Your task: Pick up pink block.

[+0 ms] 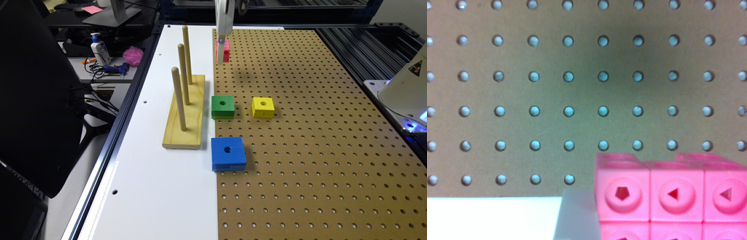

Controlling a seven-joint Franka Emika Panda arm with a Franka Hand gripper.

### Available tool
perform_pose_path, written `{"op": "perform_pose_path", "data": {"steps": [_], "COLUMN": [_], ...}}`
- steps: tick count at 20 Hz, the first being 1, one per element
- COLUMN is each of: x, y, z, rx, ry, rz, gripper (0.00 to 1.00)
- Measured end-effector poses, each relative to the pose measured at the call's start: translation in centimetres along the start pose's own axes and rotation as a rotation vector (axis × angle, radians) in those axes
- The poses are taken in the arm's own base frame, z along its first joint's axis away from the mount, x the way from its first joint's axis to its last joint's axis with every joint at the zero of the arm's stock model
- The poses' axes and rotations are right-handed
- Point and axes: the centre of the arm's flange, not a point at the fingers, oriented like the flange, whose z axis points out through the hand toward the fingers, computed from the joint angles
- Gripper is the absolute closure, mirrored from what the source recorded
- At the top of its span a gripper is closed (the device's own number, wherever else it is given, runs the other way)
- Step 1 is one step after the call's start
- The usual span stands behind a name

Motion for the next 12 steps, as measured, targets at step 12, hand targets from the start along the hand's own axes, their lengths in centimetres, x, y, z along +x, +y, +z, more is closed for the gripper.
{"op": "perform_pose_path", "data": {"steps": [12], "x": [-0.2], "y": [0.1], "z": [-5.7], "rx": [0.005], "ry": [0.019], "rz": [-0.001], "gripper": [1.00]}}
